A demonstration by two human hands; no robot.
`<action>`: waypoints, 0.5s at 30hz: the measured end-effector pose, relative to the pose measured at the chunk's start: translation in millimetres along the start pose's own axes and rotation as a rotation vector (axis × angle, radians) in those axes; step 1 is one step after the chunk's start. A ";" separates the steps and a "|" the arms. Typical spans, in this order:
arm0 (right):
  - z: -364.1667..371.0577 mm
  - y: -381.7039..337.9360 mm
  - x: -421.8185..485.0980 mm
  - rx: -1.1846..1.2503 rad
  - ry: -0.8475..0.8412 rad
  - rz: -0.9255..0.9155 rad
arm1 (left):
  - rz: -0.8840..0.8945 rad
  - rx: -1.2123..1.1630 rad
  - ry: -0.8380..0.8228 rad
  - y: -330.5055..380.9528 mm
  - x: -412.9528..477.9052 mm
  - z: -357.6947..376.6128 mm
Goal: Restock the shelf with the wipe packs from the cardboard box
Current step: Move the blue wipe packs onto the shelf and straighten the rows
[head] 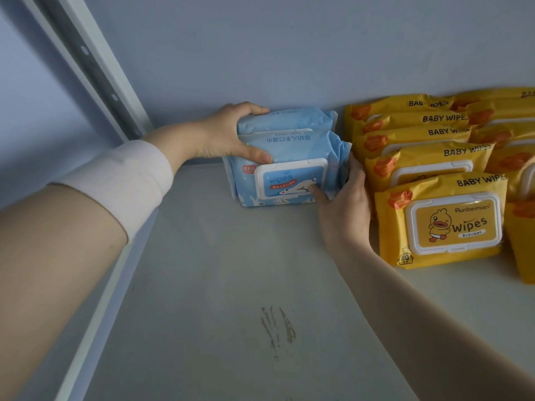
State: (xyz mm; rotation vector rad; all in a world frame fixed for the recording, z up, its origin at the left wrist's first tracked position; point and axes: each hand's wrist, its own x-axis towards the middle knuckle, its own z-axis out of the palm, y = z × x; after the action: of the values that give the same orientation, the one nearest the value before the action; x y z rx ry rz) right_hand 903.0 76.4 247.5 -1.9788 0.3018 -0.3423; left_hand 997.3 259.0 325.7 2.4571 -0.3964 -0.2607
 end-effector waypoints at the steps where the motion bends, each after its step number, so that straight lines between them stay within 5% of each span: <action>1: -0.7 0.6 -0.7 0.004 -0.008 -0.001 | 0.003 0.066 0.001 -0.3 -1.3 -1.7; 6: 0.5 2.5 0.3 0.005 -0.005 0.031 | 0.031 0.236 -0.057 3.2 -19.3 6.3; 15: 7.6 7.3 1.1 0.078 0.021 0.072 | 0.123 0.274 0.106 -4.9 -17.9 20.2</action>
State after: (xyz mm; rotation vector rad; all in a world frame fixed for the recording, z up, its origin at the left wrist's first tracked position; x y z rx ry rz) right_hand 906.4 79.3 238.0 -1.8838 0.3674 -0.3242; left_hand 976.0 257.6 308.5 2.6860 -0.5667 -0.0237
